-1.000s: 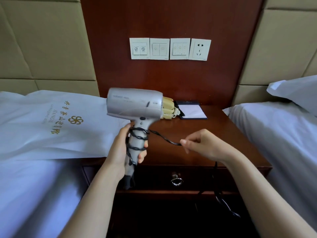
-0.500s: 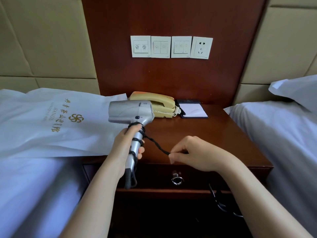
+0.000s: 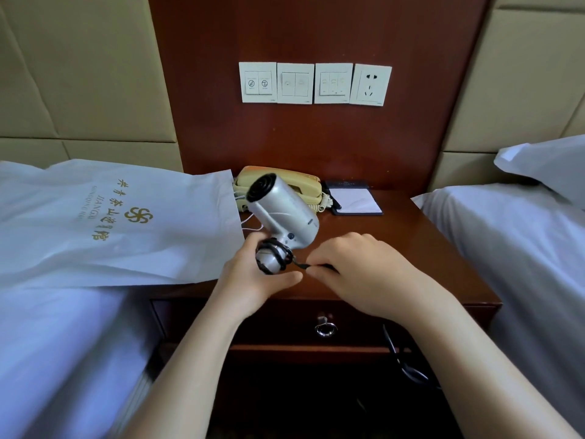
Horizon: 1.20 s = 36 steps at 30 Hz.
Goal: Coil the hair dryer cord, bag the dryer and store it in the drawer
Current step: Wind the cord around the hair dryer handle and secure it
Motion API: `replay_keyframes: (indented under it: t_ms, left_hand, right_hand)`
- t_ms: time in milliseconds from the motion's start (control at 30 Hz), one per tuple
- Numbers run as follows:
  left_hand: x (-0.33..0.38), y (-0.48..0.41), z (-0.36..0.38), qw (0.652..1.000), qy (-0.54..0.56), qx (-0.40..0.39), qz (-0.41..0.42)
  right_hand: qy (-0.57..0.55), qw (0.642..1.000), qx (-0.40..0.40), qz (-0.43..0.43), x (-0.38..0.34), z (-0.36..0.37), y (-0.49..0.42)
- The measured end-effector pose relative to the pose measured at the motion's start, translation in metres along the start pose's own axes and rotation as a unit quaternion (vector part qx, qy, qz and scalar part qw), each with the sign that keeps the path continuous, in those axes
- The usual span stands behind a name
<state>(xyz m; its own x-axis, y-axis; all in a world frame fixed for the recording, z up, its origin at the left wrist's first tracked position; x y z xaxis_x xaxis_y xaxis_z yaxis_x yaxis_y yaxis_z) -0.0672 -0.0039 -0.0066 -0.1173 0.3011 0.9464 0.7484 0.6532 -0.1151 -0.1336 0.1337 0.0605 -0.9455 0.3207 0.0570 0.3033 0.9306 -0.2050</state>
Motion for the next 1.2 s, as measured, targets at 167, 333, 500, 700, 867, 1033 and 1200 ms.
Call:
replay_keyframes:
  t_ms: [167, 333, 500, 700, 867, 1033, 1200]
  left_hand:
    - [0.010, 0.004, 0.003, 0.996, -0.083, 0.031, 0.003]
    - [0.012, 0.010, 0.012, 0.993, -0.117, 0.006, 0.012]
    - [0.018, 0.012, 0.016, 0.989, -0.140, -0.013, 0.050]
    - [0.028, 0.020, 0.016, 0.977, -0.188, -0.056, 0.083]
    - [0.023, 0.017, 0.017, 0.980, -0.161, -0.094, 0.076]
    - [0.021, 0.013, 0.016, 0.986, -0.106, -0.123, 0.048]
    - [0.016, 0.015, 0.017, 0.982, -0.117, -0.142, 0.034]
  right_hand:
    - [0.015, 1.000, -0.003, -0.025, -0.010, 0.002, 0.000]
    - [-0.029, 0.998, 0.028, -0.040, -0.016, -0.004, -0.004]
    - [-0.145, 0.989, 0.029, -0.018, 0.006, -0.013, -0.003]
    - [-0.200, 0.979, 0.031, 0.035, 0.036, -0.012, 0.000]
    - [-0.241, 0.968, 0.030, 0.062, 0.058, -0.008, 0.001]
    - [-0.271, 0.958, 0.060, 0.072, 0.070, -0.009, 0.002]
    - [-0.292, 0.941, 0.139, 0.095, 0.081, -0.009, 0.004]
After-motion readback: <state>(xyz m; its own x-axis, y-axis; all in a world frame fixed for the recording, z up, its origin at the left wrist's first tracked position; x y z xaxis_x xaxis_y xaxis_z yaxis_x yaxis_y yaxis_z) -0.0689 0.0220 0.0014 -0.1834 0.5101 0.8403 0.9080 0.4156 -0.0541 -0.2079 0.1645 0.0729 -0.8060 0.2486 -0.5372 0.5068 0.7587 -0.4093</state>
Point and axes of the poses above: each hand's wrist, its own y-axis away from the middle knuckle, its own z-axis out of the palm, x = y × z, the point moved 4 cm from there along -y, towards the middle knuckle, and after that the axes turned 10 degrees about y, right-handed, at the moved point
